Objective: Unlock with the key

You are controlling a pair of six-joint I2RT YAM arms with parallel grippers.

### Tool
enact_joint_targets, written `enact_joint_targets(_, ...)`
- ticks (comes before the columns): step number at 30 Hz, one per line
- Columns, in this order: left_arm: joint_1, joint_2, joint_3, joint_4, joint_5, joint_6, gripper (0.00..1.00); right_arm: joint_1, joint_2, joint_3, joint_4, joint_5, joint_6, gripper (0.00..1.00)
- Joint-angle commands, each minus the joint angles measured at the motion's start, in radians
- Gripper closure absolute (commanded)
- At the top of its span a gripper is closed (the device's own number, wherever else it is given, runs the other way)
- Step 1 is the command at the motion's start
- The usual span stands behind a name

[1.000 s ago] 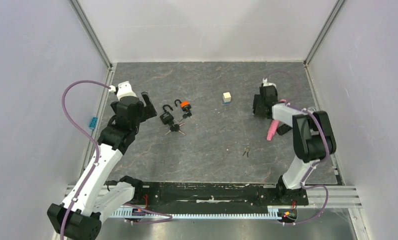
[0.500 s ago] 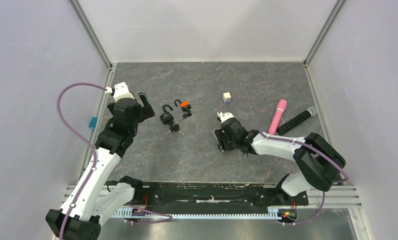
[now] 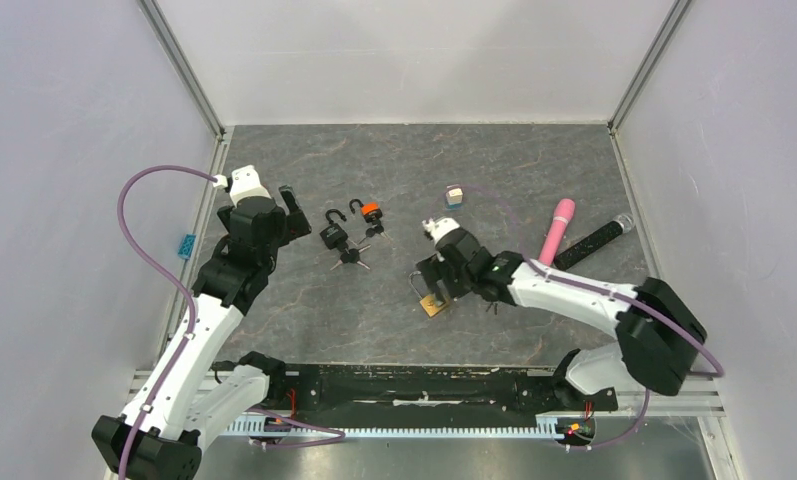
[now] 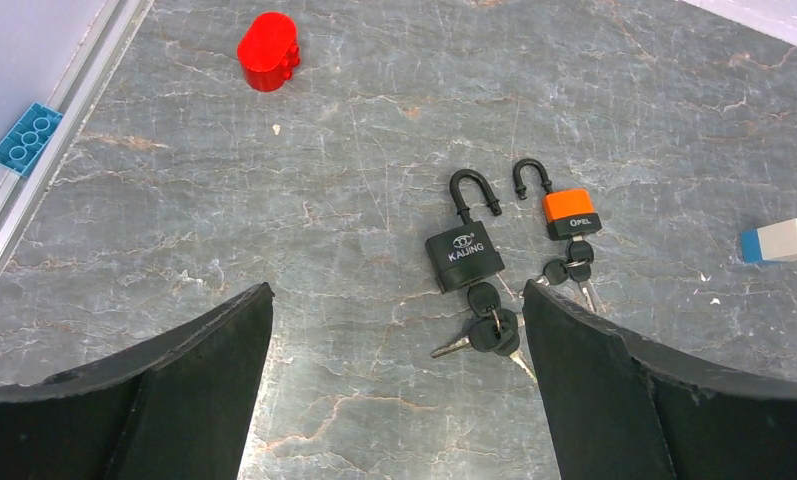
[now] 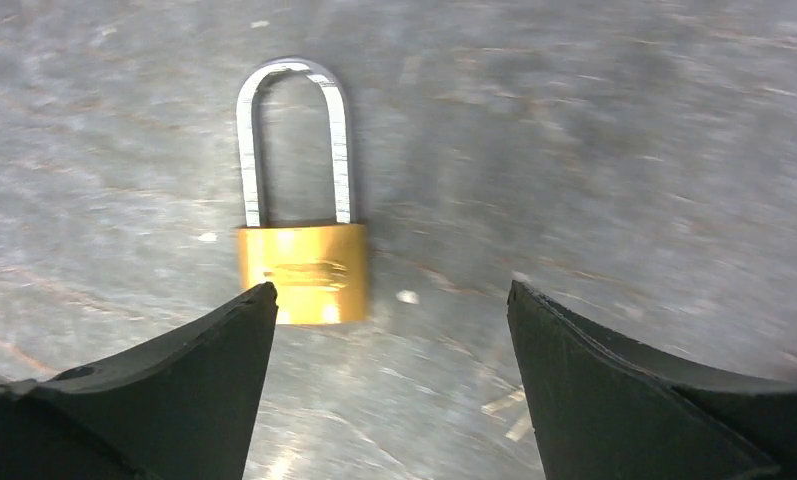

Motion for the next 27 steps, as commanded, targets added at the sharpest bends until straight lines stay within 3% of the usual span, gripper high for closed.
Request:
enact_joint_targets(1,-0.005,-0.001,-0.002,0.04,-0.024,0.028,0.02,-0.131,-0.11,-0.001,-0.132,0.024,-0.124,0.15)
enact_joint_targets(4,-0.006,0.002,-0.004,0.04,-0.024,0.029,0.02,-0.237,-0.131,-0.056,-0.112,-0.034,-0.153,0.34)
enact_joint_targets(9,-0.008,0.011,-0.003,0.04,-0.023,0.031,0.02,-0.305,-0.077,-0.08,-0.08,-0.057,-0.182,0.65)
enact_joint_targets(12,-0.009,0.008,-0.005,0.04,-0.028,0.033,0.02,-0.336,-0.035,-0.09,-0.06,-0.051,-0.185,0.75)
enact_joint_targets(20,-0.013,0.016,-0.006,0.042,-0.028,0.036,0.03,-0.353,-0.038,-0.165,-0.105,-0.06,-0.15,0.8)
enact_joint_targets(27,-0.014,0.02,-0.006,0.043,-0.029,0.037,0.03,-0.354,-0.162,-0.272,-0.187,-0.141,-0.084,0.82)
